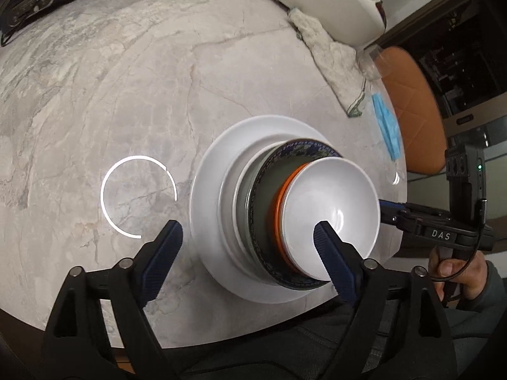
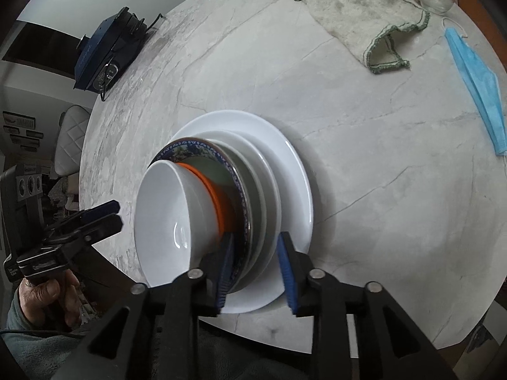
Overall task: Organize plates and bowls
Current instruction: 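Open both grippers and withdraw from the bowls on the plates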
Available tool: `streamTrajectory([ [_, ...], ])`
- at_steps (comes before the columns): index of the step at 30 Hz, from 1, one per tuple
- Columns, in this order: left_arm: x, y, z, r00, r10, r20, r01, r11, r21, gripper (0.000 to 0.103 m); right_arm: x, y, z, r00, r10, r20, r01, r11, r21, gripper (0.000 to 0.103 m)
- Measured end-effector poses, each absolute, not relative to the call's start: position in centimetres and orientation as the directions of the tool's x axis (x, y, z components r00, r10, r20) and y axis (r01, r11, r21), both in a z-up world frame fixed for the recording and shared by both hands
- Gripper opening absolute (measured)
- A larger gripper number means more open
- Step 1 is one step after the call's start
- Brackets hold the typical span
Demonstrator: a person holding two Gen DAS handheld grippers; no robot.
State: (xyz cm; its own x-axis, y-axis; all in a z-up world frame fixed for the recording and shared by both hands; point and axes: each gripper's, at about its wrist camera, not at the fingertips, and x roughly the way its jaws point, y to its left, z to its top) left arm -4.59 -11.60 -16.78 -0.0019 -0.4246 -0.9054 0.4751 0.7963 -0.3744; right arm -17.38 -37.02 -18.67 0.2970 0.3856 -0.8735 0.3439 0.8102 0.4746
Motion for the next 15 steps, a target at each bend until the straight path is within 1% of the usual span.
streamTrajectory([
  [2,-5.5,-11.3,-15.6,0.056,-0.424,-0.904,0.458,0.815,-0.354,0.087,-17.9,-37.4,-17.8,0.316,0.378,-0.870,0.321,0.821,0.473,0.059],
  [4,-6.6,-10.9,-14.3,0.129,-0.411,-0.903,0.437,0.841,-0.320,0.094,-18.1,-37.6,-17.2,0.321,0.361,-0.876,0.292,0.842,0.454,0.064],
  [5,-7.3,-10.8,-13.6,0.164,-0.401,-0.901,0.431,0.851,-0.300,0.096,-18.1,-37.6,-16.9,0.322,0.353,-0.879,0.281,0.851,0.445,0.069],
  [6,-8.0,-10.8,-12.9,0.198,-0.390,-0.899,0.431,0.858,-0.277,0.100,-18.2,-37.6,-16.6,0.327,0.344,-0.880,0.270,0.859,0.436,0.077],
  [7,-8.6,-10.9,-12.4,0.227,-0.368,-0.902,0.438,0.865,-0.243,0.103,-18.1,-37.6,-16.1,0.337,0.331,-0.882,0.255,0.869,0.424,0.082],
  [8,-9.3,-11.0,-11.9,0.251,-0.350,-0.903,0.449,0.868,-0.211,0.103,-18.2,-37.5,-15.5,0.351,0.312,-0.883,0.237,0.883,0.406,0.090],
  [9,-9.9,-11.0,-11.4,0.272,-0.338,-0.901,0.462,0.867,-0.186,0.103,-18.2,-37.3,-15.0,0.366,0.292,-0.884,0.221,0.895,0.387,0.093],
  [11,-10.7,-10.9,-10.8,0.300,-0.295,-0.907,0.461,0.877,-0.133,0.103,-18.3,-36.9,-13.8,0.399,0.261,-0.879,0.197,0.912,0.360,0.095],
  [12,-11.4,-10.6,-10.3,0.313,-0.292,-0.904,0.455,0.881,-0.127,0.103,-18.5,-36.8,-13.2,0.413,0.239,-0.879,0.195,0.919,0.342,0.099],
  [15,-12.3,-10.3,-9.0,0.359,-0.298,-0.884,0.462,0.880,-0.109,0.103,-19.0,-36.2,-11.6,0.468,0.181,-0.865,0.202,0.931,0.305,0.102],
])
